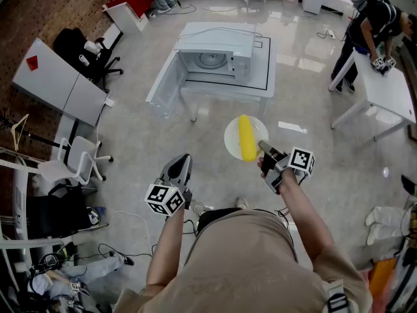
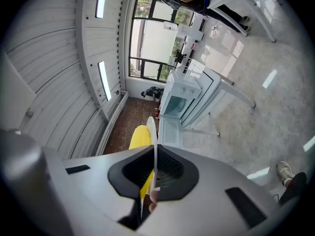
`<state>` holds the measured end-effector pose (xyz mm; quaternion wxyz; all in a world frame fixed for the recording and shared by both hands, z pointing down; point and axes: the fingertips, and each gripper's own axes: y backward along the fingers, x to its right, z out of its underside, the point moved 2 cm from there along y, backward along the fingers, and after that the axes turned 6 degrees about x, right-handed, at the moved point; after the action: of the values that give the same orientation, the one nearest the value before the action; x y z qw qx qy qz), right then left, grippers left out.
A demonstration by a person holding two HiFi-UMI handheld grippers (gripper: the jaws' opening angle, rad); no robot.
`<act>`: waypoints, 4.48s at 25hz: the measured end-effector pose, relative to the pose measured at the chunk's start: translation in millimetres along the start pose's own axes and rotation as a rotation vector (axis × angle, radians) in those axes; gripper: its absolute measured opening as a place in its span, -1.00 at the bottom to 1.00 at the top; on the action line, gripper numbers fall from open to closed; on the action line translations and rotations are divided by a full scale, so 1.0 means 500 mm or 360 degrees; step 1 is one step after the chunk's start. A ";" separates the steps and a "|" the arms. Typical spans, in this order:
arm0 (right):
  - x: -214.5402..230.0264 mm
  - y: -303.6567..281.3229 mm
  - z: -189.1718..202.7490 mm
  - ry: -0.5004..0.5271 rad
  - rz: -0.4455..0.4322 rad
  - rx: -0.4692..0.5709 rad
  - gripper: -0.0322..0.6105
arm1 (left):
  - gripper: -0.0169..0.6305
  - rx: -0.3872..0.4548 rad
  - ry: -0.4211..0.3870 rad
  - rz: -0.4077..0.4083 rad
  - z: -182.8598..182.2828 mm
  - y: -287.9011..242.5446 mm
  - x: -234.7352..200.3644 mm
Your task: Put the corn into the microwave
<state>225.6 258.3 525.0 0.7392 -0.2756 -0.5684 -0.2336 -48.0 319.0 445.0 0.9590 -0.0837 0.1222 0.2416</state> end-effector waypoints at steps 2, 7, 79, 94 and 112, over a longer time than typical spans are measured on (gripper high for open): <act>-0.005 0.001 0.002 -0.0032 -0.0012 0.0002 -0.85 | -0.93 0.0005 0.0001 0.0000 -0.001 -0.001 0.003; -0.017 -0.001 0.002 -0.0038 -0.0031 -0.0014 -0.86 | -0.93 0.0014 -0.0004 -0.0013 -0.003 -0.005 0.011; -0.071 -0.575 -0.016 -0.0044 0.0042 0.0378 -0.85 | -0.93 -0.0132 -0.0069 0.0579 -0.138 -0.388 -0.515; -0.034 -0.673 -0.165 -0.0029 -0.0040 0.0176 -0.85 | -0.93 -0.0065 -0.0048 0.0390 -0.149 -0.557 -0.527; 0.058 -0.811 -0.288 -0.0009 -0.0143 -0.0170 -0.85 | -0.93 0.0027 -0.0072 0.0092 -0.134 -0.719 -0.558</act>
<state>68.2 -139.0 581.7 0.7105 -0.2895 -0.5690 -0.2958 -125.1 -131.9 494.3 0.9548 -0.0666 0.1049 0.2701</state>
